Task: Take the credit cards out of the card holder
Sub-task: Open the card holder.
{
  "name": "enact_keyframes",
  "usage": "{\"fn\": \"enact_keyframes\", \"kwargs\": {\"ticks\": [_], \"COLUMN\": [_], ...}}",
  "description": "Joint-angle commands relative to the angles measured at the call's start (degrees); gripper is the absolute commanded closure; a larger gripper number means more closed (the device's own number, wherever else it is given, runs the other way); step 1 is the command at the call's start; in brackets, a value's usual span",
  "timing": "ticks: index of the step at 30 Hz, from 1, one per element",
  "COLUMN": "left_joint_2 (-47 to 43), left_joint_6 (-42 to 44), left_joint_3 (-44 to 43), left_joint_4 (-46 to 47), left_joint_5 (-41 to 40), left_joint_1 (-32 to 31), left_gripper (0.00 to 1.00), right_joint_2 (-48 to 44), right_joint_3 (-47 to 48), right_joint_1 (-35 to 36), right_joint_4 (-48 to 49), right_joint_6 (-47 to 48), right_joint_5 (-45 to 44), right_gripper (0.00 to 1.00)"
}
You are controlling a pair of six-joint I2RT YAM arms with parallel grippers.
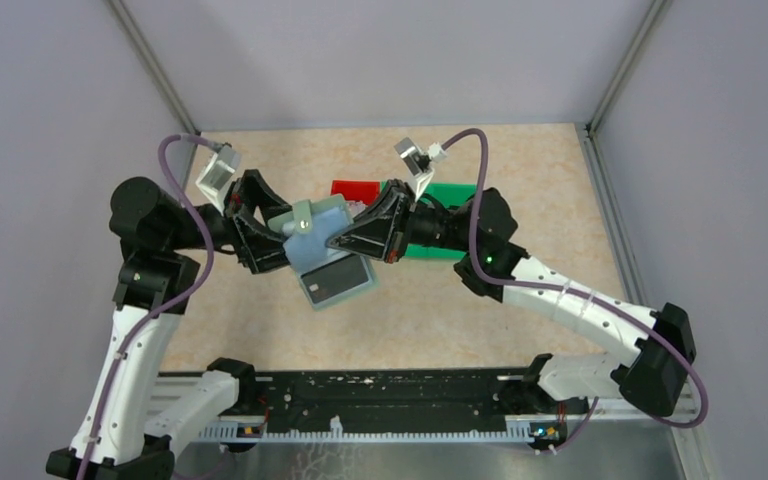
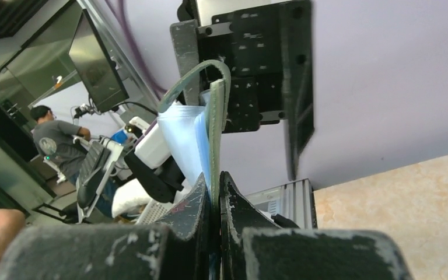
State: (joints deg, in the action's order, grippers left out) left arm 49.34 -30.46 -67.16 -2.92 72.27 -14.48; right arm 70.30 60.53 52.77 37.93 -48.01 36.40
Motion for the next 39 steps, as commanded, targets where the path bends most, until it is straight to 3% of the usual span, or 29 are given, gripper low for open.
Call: {"fn": "enact_keyframes", "kwargs": {"ticks": [1,2,4,9,13,15,20,30,35,38,39], "left_joint_2": [0.4,0.4,-0.2,-2.7,-5.7,-6.6,-6.4,-3.2,-4.0,-3.8,-3.6], "left_joint_6": [10.5,12.8,14.7,10.6,5.7,0.8,-3.1,-2.6,1.5,2.6,2.9], "left_joint_3": [-5.7,-6.5,-6.5,-3.6,0.2,2.7,5.6,3.2,3.3,2.9,2.8], "left_joint_4": [-12.1,-14.7,-17.0,-11.7,-2.9,2.0,4.3,4.8,1.1,-0.8,-0.8], "left_joint_5": [-2.1,-3.2,-5.3,-4.7,0.4,0.7,-3.4,-6.2,-7.2,-6.9,-6.3], "left_joint_1": [-0.2,-0.2,-0.2,-0.2,-0.2,-0.2,-0.2,-0.2,-0.2,-0.2,-0.2], "left_gripper": [0.17,0.07,0.01,0.01,0.02,0.05,0.14,0.5,0.85,0.98,1.0], "right_joint_2": [-3.5,-4.6,-6.6,-9.5,-11.6,-11.4,-8.6,-2.0,-1.8,-2.7,-3.2], "right_joint_3": [2.0,2.0,0.9,-0.6,-2.6,-2.9,-4.6,-5.4,-5.3,-4.4,-3.9], "right_joint_1": [-0.1,-0.3,-1.0,-2.8,-4.2,-4.2,-2.2,2.3,2.6,2.5,2.3], "right_joint_4": [-1.0,-2.7,-3.7,-6.0,-3.6,-1.9,3.9,11.5,11.3,8.2,6.1], "right_joint_6": [3.4,4.6,5.2,5.1,4.2,3.8,-0.1,-2.9,-3.2,-1.6,-0.6], "right_joint_5": [-5.3,-6.9,-10.2,-13.4,-14.5,-14.6,-13.9,-13.2,-12.7,-12.0,-11.6], "right_gripper": [1.0,1.0,1.0,1.0,1.0,1.0,1.0,1.0,0.99,0.77,0.64]}}
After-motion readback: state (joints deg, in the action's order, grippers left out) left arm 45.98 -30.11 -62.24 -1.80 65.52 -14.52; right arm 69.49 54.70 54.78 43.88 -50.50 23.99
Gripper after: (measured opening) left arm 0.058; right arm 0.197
